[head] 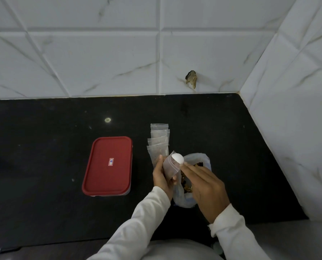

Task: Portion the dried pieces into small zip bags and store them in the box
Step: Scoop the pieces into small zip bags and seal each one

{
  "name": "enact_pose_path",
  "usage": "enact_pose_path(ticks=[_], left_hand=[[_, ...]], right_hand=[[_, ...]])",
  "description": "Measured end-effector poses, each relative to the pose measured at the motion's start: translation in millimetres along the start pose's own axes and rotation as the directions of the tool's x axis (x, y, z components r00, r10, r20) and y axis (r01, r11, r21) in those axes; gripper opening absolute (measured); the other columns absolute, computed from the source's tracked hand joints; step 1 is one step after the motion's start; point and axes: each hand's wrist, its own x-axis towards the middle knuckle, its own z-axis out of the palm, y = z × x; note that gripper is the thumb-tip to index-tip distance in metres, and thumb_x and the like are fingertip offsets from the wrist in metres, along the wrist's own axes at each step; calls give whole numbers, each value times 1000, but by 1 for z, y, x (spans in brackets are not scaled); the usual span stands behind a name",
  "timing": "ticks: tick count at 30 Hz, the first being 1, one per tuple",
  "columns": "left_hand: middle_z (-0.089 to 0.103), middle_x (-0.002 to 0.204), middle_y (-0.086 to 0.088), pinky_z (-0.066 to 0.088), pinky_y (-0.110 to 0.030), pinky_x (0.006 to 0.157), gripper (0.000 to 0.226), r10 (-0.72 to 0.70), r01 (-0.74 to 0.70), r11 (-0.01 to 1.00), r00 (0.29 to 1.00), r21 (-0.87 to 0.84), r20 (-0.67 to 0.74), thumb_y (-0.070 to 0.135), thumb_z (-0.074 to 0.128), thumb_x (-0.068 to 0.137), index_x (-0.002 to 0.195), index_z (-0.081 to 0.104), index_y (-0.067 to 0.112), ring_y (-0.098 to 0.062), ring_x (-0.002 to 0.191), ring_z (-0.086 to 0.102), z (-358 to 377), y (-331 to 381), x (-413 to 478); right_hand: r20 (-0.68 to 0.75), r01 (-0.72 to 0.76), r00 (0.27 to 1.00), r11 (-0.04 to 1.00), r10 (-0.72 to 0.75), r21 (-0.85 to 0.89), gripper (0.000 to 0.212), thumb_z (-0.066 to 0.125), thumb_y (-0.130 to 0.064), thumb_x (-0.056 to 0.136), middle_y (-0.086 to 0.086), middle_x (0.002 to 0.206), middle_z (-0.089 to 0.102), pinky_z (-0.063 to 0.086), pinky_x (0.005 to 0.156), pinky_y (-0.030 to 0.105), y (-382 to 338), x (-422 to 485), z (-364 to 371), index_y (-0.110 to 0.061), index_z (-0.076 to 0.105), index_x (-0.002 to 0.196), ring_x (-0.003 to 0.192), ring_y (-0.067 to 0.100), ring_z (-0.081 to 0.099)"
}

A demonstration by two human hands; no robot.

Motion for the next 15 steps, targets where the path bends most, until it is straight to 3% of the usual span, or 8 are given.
enact_pose_path(ticks=[1,3,6,10,12,15], left_hand=[[57,70,-8,36,-22,38,58,-1,1,1000,1000,7,-5,55,57,89,117,67,5,-13,44,46,0,0,-1],[58,69,-7,37,-22,38,54,7,-7,1000,1000,22,-3,54,55,92,114,66,6,-14,44,48,-1,1,-2],[59,69,-6,42,-23,41,49,13,-13,999,1000,38,5,53,53,94,113,64,9,-14,48,54,-4,1,-2],[52,61,-5,34,-23,41,48,7,-7,997,1000,71,2,54,53,93,104,67,10,-15,46,43,-11,0,-1],[55,61,-5,35,-23,43,49,-11,13,996,1000,84,-24,55,53,93,102,71,10,-15,46,46,-14,-2,-1],[68,79,-7,43,-24,47,50,-43,48,996,996,68,-73,54,53,93,122,68,16,-15,55,56,-23,-5,1]], right_hand=[[10,49,999,996,-50,73,40,35,-6,88,14,110,70,48,94,23,5,-3,-4,-3,67,113,106,19,61],[8,-21,1000,980,20,197,44,40,-2,84,9,113,69,39,99,11,8,-2,-14,-9,67,118,109,12,57],[-5,-257,963,926,269,276,32,56,2,89,-2,103,70,44,85,5,10,6,-22,-14,70,113,99,-1,61],[-6,-390,913,877,408,281,28,66,-1,86,-19,86,63,45,73,2,29,0,-33,-27,66,98,86,-10,62],[93,-436,900,879,426,192,30,67,-2,86,-20,85,61,48,74,6,49,-8,-31,-30,65,96,87,-11,62],[266,-457,864,888,428,57,33,66,-4,87,-16,79,62,55,78,24,62,-22,-20,-36,64,96,78,-5,63]])
